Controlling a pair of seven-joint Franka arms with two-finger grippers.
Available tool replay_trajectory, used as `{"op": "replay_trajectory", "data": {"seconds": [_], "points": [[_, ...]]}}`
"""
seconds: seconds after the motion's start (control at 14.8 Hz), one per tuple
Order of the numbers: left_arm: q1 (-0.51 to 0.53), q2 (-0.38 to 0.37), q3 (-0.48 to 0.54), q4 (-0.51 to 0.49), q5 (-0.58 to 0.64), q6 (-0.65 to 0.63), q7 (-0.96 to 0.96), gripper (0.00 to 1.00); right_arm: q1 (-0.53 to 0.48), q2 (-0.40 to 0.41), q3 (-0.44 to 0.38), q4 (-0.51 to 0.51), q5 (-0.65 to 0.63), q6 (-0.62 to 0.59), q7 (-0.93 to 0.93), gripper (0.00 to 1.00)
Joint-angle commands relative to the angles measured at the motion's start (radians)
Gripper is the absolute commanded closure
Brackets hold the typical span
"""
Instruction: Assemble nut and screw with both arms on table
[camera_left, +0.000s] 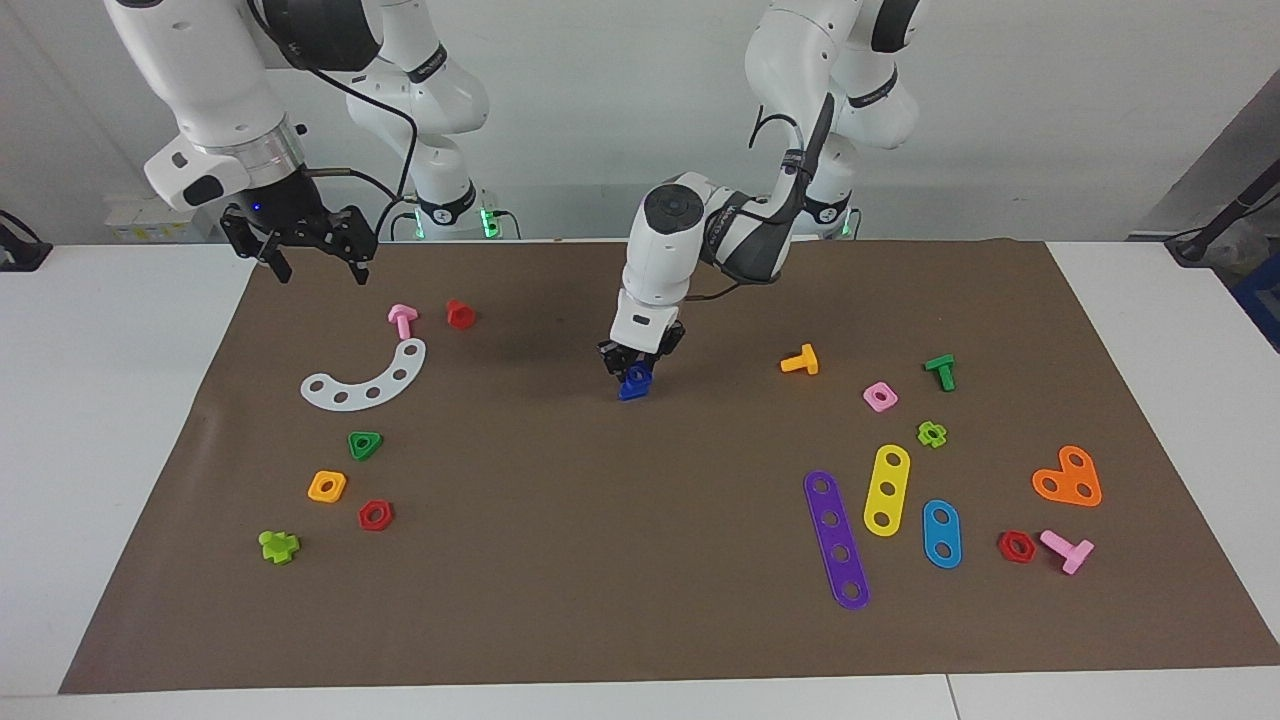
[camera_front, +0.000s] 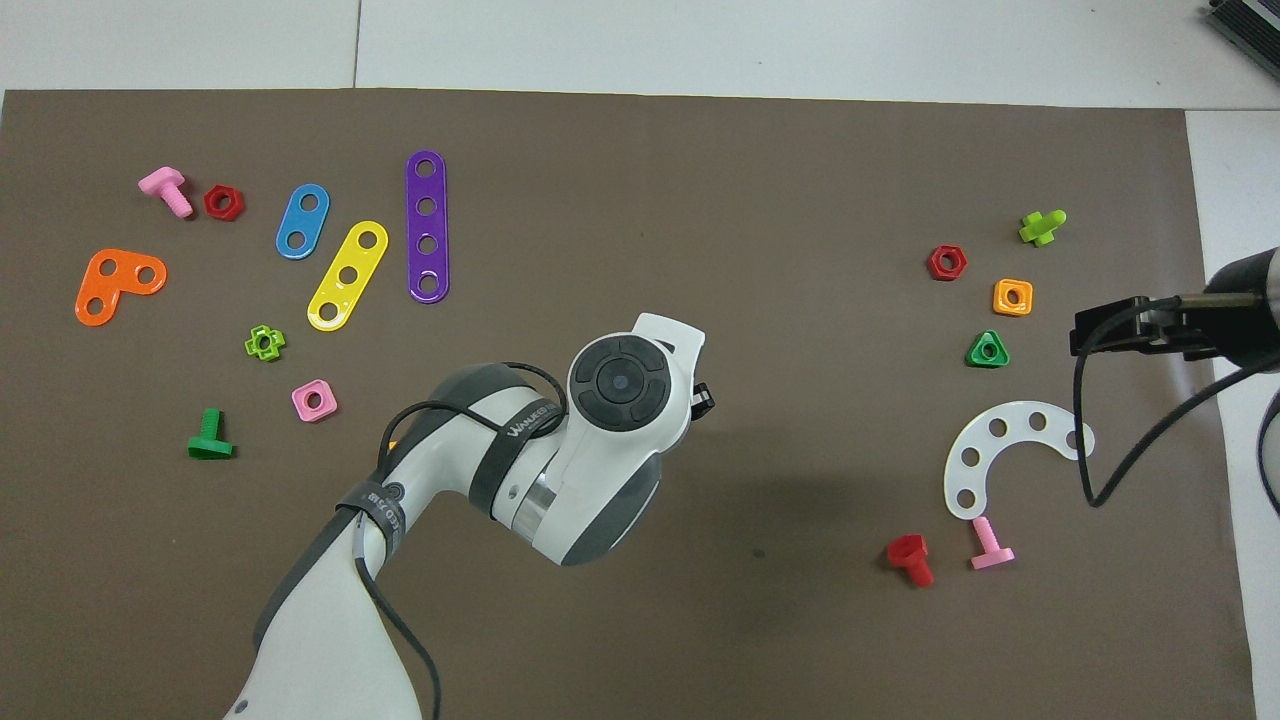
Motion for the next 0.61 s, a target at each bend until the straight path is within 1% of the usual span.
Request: {"op": "replay_trajectory", "data": {"seconds": [0.0, 0.14, 0.2, 0.27, 0.34, 0.41, 0.47, 0.54], "points": [[-0.028, -0.023, 0.008, -0.072, -0.020, 0.047, -0.010, 1.00, -0.008, -0.020, 0.002, -0.025, 0.030, 0.009, -0.031, 0.00], [-0.038, -0.028, 0.010, -0.106, -0.020, 0.112, -0.011, 1.00, -0.008, -0.020, 0.002, -0.025, 0.028, 0.009, -0.031, 0.00], [-0.038, -0.028, 0.010, -0.113, -0.020, 0.136, -0.011, 0.98, -0.008, -0.020, 0.002, -0.025, 0.030, 0.009, -0.030, 0.00], [-0.037, -0.028, 0.011, -0.113, -0.020, 0.154, -0.011, 0.82, -0.008, -0.020, 0.002, -0.025, 0.030, 0.009, -0.031, 0.00], [-0.028, -0.025, 0.013, -0.109, -0.020, 0.169, -0.010, 0.58, -0.008, -0.020, 0.002, -0.025, 0.030, 0.009, -0.030, 0.00], [-0.025, -0.022, 0.014, -0.104, -0.017, 0.171, 0.001, 0.39, -0.008, -0.020, 0.002, -0.025, 0.030, 0.009, -0.030, 0.00], [-0.023, -0.022, 0.014, -0.100, -0.010, 0.159, 0.002, 0.29, -0.008, -0.020, 0.002, -0.025, 0.030, 0.009, -0.028, 0.00], [-0.021, -0.023, 0.016, -0.097, -0.008, 0.150, 0.001, 0.25, -0.008, -0.020, 0.002, -0.025, 0.030, 0.009, -0.028, 0.00]]}}
